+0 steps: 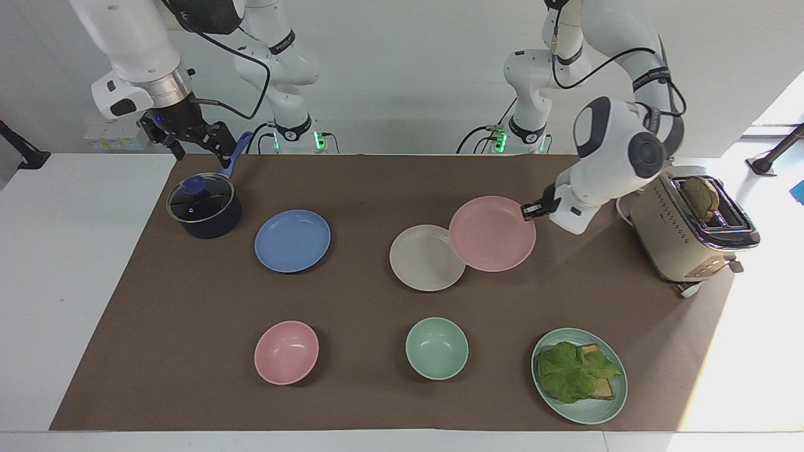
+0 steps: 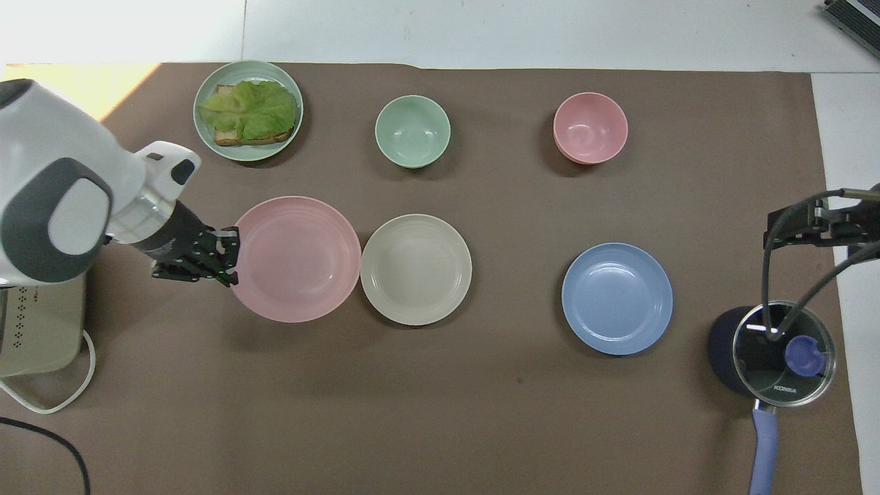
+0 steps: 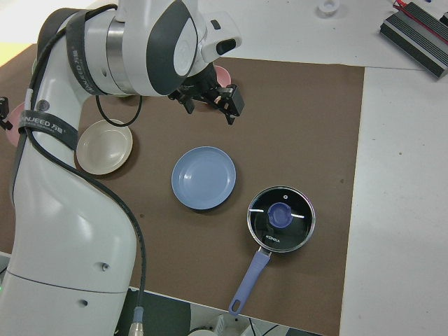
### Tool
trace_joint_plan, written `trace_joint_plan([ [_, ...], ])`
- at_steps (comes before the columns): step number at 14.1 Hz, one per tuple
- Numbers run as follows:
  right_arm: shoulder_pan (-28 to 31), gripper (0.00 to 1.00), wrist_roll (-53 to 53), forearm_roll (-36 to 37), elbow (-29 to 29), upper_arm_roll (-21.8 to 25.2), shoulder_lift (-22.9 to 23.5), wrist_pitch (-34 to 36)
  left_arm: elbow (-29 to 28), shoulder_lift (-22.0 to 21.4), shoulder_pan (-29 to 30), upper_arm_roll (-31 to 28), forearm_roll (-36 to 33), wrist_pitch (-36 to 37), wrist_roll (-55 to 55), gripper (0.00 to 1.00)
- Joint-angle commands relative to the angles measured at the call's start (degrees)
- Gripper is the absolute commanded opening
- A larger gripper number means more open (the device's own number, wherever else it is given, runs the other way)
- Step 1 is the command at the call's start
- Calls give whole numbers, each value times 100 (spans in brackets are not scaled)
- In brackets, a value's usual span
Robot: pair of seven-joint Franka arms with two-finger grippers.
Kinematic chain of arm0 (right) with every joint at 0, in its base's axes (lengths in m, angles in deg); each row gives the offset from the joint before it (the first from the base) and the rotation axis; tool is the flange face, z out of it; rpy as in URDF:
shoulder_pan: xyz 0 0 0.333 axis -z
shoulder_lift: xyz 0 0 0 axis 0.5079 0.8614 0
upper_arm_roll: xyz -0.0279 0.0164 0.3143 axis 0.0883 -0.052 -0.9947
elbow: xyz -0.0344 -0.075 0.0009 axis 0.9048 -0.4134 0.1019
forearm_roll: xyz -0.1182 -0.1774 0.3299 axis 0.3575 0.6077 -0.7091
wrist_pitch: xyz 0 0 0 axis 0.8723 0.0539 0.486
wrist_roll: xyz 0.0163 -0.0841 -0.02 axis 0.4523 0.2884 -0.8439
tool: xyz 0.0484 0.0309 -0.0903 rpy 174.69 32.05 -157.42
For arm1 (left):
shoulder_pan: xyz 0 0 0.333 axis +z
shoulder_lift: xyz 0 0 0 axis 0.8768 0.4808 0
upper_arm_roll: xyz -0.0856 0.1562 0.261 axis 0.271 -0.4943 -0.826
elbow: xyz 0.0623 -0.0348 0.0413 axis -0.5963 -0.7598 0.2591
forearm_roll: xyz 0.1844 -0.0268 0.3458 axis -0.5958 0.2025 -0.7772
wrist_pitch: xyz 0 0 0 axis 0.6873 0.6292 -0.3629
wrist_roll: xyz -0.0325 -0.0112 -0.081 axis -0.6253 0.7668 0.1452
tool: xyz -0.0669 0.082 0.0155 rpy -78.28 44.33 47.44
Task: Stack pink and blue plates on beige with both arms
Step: 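Lift the pink plate with the left gripper onto the beige plate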
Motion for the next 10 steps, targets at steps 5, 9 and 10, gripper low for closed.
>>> trace_joint_plan([
  [5,91,100,-172,-148,48,-3,-45,70,-755,-14,-667,-132,310,-1482,-68,60],
  [9,91,100,-172,-148,48,-3,-45,61,-545,21,-519,-176,223,-1368,-15,100],
  [10,91,100,-172,-148,48,-3,-45,61,-500,-14,-248,-193,179,-1281,20,100],
])
